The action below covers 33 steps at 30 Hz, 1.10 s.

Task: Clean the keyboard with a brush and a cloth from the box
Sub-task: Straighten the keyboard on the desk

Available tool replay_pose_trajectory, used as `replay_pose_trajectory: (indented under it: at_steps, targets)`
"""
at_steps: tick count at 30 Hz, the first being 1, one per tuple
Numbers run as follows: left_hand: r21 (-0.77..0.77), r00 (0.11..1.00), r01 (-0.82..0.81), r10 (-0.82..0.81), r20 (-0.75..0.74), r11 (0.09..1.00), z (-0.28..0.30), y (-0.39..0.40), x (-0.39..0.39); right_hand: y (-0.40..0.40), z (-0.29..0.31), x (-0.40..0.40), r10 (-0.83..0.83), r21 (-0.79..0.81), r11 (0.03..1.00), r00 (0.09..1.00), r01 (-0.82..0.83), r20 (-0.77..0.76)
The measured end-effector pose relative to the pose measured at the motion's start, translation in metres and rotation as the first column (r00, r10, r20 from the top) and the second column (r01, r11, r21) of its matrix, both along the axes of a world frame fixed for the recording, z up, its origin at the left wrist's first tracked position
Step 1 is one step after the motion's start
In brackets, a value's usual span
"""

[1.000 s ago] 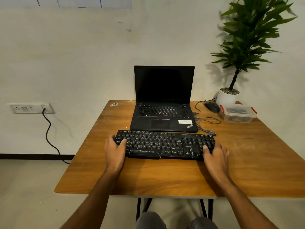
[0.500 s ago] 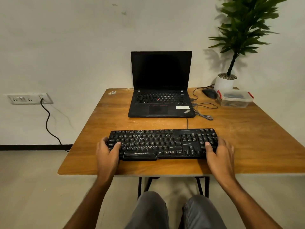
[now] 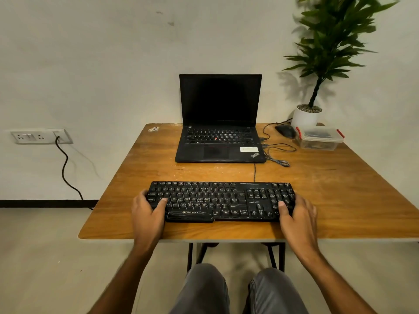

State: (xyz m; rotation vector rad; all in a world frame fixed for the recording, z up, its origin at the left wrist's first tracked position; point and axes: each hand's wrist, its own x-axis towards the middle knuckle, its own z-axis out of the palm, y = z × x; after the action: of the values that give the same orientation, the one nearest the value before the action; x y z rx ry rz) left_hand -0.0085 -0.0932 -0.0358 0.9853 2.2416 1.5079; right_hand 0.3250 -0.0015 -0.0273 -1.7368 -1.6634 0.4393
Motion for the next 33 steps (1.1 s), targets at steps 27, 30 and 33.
replay_pose_trajectory:
  at_steps: [27, 30, 33]
  targets:
    - [-0.108, 0.989, -0.081, 0.067, -0.131, 0.991, 0.004, 0.007, 0.006, 0.006, -0.005, 0.009, 0.057, 0.034, 0.998, 0.996, -0.060, 0.065]
    - [-0.114, 0.974, -0.082, 0.055, -0.220, 0.990, 0.014, 0.011, 0.009, 0.010, -0.001, 0.012, 0.087, 0.081, 0.992, 0.989, -0.098, 0.123]
    - [-0.106, 0.955, -0.038, 0.005, -0.295, 0.994, 0.030, 0.024, 0.017, 0.020, 0.005, 0.015, 0.130, 0.117, 0.981, 0.969, -0.156, 0.210]
